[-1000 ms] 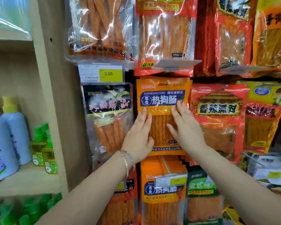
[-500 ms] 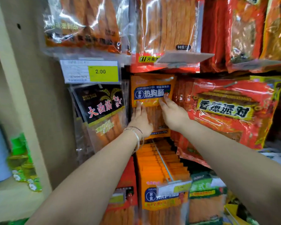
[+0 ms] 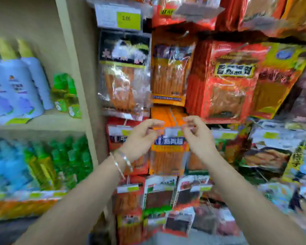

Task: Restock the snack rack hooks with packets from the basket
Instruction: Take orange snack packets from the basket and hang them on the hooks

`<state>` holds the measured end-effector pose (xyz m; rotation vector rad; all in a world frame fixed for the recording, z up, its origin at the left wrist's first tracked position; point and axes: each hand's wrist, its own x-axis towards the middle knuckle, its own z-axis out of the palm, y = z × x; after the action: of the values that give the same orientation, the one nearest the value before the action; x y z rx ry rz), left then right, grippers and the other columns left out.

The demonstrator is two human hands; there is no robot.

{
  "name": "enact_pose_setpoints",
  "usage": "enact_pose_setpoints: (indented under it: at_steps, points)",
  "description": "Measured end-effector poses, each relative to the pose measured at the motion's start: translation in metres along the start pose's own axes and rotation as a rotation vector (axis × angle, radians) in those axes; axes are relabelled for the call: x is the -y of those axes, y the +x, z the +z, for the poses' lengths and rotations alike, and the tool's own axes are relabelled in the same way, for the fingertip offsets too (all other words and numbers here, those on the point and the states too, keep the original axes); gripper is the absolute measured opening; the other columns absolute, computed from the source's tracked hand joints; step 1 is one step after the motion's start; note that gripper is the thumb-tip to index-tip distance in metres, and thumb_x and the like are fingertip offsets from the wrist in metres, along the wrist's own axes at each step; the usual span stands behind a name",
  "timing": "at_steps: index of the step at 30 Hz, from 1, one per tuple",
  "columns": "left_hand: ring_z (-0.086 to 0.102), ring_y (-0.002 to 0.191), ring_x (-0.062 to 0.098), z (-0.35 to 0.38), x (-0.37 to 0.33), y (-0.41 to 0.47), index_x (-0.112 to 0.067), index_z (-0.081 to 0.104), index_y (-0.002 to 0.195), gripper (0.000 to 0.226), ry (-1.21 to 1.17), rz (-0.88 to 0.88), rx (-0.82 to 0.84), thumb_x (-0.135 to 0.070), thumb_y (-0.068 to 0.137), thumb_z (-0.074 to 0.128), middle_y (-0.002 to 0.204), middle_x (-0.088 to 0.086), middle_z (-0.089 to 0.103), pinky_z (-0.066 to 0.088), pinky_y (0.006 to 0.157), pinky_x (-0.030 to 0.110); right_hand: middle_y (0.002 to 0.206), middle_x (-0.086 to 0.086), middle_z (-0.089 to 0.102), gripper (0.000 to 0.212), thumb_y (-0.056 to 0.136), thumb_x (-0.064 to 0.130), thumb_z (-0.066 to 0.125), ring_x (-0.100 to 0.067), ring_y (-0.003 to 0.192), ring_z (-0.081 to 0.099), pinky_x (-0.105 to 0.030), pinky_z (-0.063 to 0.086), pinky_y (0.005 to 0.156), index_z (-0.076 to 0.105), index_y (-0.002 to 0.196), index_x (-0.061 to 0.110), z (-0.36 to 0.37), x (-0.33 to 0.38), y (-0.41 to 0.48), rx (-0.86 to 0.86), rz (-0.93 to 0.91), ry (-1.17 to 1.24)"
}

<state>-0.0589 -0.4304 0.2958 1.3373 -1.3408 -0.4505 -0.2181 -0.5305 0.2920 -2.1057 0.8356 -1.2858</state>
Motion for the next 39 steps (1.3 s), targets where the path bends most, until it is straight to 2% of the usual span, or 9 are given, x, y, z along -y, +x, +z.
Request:
enact_pose_setpoints:
  at_steps: [3, 6, 10, 12, 16, 21, 29, 34, 39]
  points:
    - [0.06, 0.081, -0.001, 0.002, 0.054, -0.128, -0.012, 0.06, 0.105, 0.03, -0.039, -0.276, -0.015, 0.011, 0.09, 0.048, 0.097, -0.003, 0.062, 0.048, 0.083, 0.023, 0.083, 0.007, 0.058, 0.023, 0.089, 0.004, 0.056, -0.013, 0.075, 0.054, -0.03, 0.045, 0.073, 0.056, 0.105, 0.021, 0.016, -0.026, -0.112, 0.192, 0.192, 0.034]
    - [0.059, 0.089, 0.016, 0.008, 0.102, -0.263, -0.003, 0.059, 0.104, 0.018, -0.074, -0.671, -0.083, 0.006, 0.092, 0.049, 0.093, 0.008, 0.061, 0.045, 0.091, 0.042, 0.082, -0.006, 0.056, 0.019, 0.089, -0.001, 0.056, -0.019, 0.078, 0.052, -0.029, 0.039, 0.071, 0.057, 0.108, 0.002, 0.036, -0.048, -0.225, 0.381, 0.451, 0.014]
    - [0.054, 0.095, 0.023, 0.004, 0.127, -0.416, 0.0, 0.062, 0.105, 0.018, -0.014, -1.063, -0.113, 0.004, 0.091, 0.052, 0.097, 0.011, 0.059, 0.047, 0.084, 0.034, 0.081, -0.011, 0.056, 0.023, 0.088, -0.003, 0.056, -0.02, 0.07, 0.049, -0.024, 0.032, 0.059, 0.055, 0.111, -0.007, 0.06, -0.054, -0.359, 0.62, 0.795, -0.069]
    - [0.055, 0.087, 0.019, 0.0, 0.124, -0.476, -0.002, 0.064, 0.099, 0.014, 0.033, -1.201, -0.095, 0.002, 0.092, 0.052, 0.092, 0.011, 0.06, 0.047, 0.067, 0.021, 0.09, -0.021, 0.06, 0.024, 0.088, -0.002, 0.055, -0.021, 0.074, 0.053, -0.023, 0.039, 0.061, 0.054, 0.112, -0.006, 0.07, -0.048, -0.409, 0.772, 0.919, -0.116]
    - [0.056, 0.073, 0.021, -0.012, 0.116, -0.559, -0.003, 0.066, 0.093, 0.016, -0.018, -1.426, -0.181, 0.0, 0.091, 0.051, 0.087, 0.014, 0.062, 0.049, 0.069, 0.03, 0.089, -0.013, 0.056, 0.016, 0.084, 0.013, 0.062, -0.021, 0.06, 0.053, -0.024, 0.04, 0.054, 0.055, 0.098, 0.011, 0.085, -0.034, -0.473, 1.055, 1.156, -0.165]
    - [0.052, 0.062, 0.027, -0.068, 0.13, -0.592, -0.008, 0.063, 0.097, 0.018, -0.097, -1.545, -0.333, 0.0, 0.093, 0.047, 0.087, 0.019, 0.062, 0.045, 0.059, 0.028, 0.099, -0.02, 0.061, 0.007, 0.09, 0.008, 0.056, -0.028, 0.088, 0.059, -0.039, 0.047, 0.085, 0.061, 0.093, 0.003, 0.128, -0.019, -0.491, 1.319, 0.971, -0.334]
    - [0.053, 0.067, 0.019, -0.204, 0.173, -0.575, -0.009, 0.061, 0.092, 0.021, -0.121, -1.525, -0.222, 0.002, 0.094, 0.044, 0.086, 0.012, 0.059, 0.046, 0.061, 0.024, 0.076, -0.001, 0.062, 0.016, 0.095, 0.015, 0.053, -0.007, 0.057, 0.055, -0.015, 0.044, 0.052, 0.057, 0.083, 0.025, 0.282, 0.058, -0.435, 1.219, 0.9, -0.094]
    - [0.052, 0.072, 0.016, -0.292, 0.217, -0.535, -0.008, 0.058, 0.103, 0.019, -0.151, -1.437, -0.196, 0.002, 0.093, 0.045, 0.089, 0.009, 0.059, 0.038, 0.056, 0.016, 0.09, 0.004, 0.066, 0.008, 0.097, 0.028, 0.05, -0.01, 0.074, 0.063, -0.019, 0.047, 0.062, 0.057, 0.098, 0.03, 0.368, 0.071, -0.406, 1.198, 0.955, -0.007]
    - [0.052, 0.073, 0.016, -0.332, 0.277, -0.496, -0.004, 0.053, 0.107, 0.024, -0.255, -1.416, -0.222, 0.009, 0.094, 0.038, 0.086, 0.007, 0.055, 0.044, 0.058, 0.014, 0.094, -0.002, 0.065, 0.015, 0.096, 0.03, 0.052, -0.016, 0.08, 0.063, -0.025, 0.048, 0.065, 0.057, 0.106, 0.021, 0.435, 0.039, -0.405, 1.048, 1.303, 0.017]
